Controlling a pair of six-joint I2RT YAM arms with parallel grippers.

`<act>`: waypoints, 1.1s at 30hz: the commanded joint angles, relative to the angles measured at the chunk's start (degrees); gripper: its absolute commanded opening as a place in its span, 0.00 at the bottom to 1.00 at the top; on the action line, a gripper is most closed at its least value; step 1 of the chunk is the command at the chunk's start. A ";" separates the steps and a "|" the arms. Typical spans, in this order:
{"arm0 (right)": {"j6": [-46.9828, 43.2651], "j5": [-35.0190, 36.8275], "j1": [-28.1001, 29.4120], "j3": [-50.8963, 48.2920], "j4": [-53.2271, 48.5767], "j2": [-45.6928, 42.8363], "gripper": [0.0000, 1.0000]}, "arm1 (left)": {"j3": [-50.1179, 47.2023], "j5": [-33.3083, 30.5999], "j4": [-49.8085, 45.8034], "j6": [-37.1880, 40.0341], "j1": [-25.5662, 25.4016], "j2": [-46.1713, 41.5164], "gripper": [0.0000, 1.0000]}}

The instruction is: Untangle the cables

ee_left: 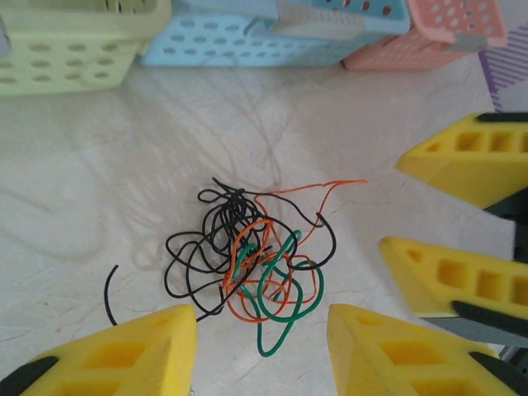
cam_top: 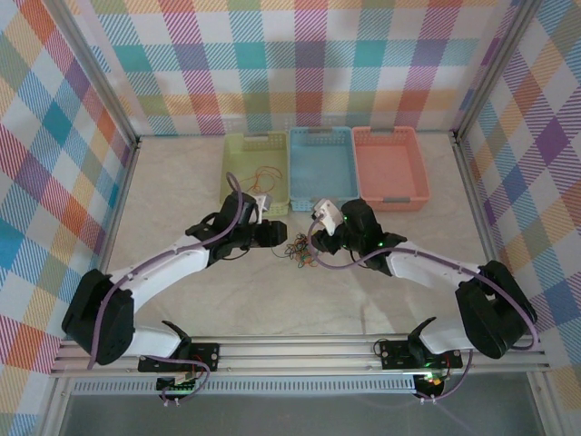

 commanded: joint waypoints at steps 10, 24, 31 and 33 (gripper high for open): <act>-4.09 -4.49 -0.80 7.80 -10.19 9.28 0.48 | -0.87 -1.47 0.67 1.50 -0.48 -1.52 0.46; -1.62 -5.12 -0.80 10.20 -7.08 15.18 0.18 | -0.98 -1.15 0.66 1.36 -0.48 -2.07 0.46; 2.33 -13.24 -0.80 -1.08 10.81 2.81 0.00 | -0.99 -0.10 1.39 1.22 -0.48 -1.13 0.45; 4.57 -15.90 -0.80 -5.62 18.67 -1.42 0.00 | -1.44 0.71 2.33 1.09 -0.57 -1.71 0.45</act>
